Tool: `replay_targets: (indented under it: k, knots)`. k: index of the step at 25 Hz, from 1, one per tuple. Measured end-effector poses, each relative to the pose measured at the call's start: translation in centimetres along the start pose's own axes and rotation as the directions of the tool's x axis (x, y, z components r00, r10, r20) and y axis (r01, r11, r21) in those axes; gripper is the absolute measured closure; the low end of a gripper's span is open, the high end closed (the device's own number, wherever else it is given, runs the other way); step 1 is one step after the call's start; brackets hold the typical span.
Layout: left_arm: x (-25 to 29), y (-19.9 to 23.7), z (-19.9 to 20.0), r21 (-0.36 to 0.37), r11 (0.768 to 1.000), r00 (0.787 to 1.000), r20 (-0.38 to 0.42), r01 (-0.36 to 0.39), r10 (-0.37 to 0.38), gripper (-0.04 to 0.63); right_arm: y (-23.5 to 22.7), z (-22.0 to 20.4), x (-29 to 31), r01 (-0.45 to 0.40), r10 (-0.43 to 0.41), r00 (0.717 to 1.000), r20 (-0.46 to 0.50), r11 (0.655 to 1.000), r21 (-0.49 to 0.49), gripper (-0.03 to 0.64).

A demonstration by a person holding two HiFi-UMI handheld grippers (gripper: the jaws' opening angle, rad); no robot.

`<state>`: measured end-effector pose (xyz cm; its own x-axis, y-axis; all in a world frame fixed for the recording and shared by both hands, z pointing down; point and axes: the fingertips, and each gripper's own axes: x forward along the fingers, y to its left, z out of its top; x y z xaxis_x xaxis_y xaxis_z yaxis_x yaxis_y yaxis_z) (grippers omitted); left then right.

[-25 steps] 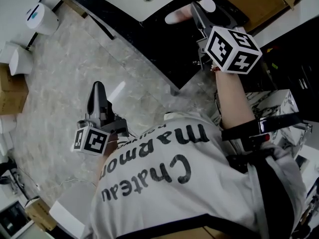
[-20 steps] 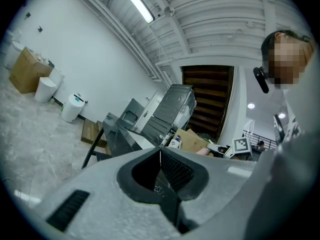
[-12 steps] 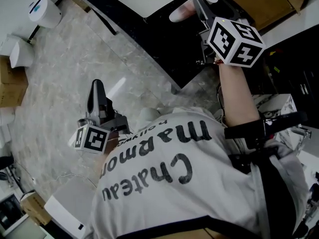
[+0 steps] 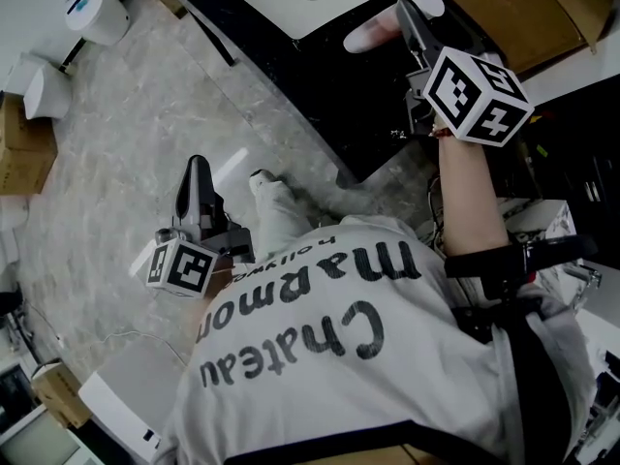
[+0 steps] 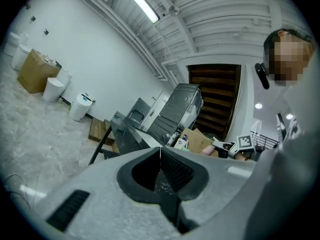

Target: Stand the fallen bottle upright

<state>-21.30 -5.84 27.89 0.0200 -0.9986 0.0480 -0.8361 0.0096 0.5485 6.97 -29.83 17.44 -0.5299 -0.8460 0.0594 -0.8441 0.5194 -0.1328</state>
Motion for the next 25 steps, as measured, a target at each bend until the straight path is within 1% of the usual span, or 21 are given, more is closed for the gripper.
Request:
replay_targets:
  k: [3,7,11,20,25]
  knots:
    - [0.4,0.4,0.1,0.008,1.000,1.000,-0.008,-0.004,0.004,0.578,-0.1,0.1,0.1,0.001,-0.001,1.000,0.003,1.000,0.004,0.437]
    - [1.0,1.1,0.7,0.015,1.000,1.000,-0.002,0.016,-0.016,0.577,0.0,0.2,0.5,0.005,-0.005,1.000,0.000,1.000,-0.006,0.437]
    - [1.3,1.2,1.2,0.017,1.000,1.000,-0.003,0.015,-0.015,0.578,0.2,0.2,0.8,0.005,-0.006,1.000,-0.005,1.000,-0.014,0.437]
    - [1.1,1.6,2.1,0.035,0.999,1.000,0.007,0.022,-0.022,0.577,0.3,-0.1,0.9,0.020,-0.020,1.000,-0.011,1.000,-0.014,0.441]
    - [0.7,1.6,2.6,0.043,0.999,1.000,0.019,0.017,-0.018,0.578,0.4,-0.1,1.1,0.033,-0.033,0.999,-0.012,0.999,-0.034,0.453]
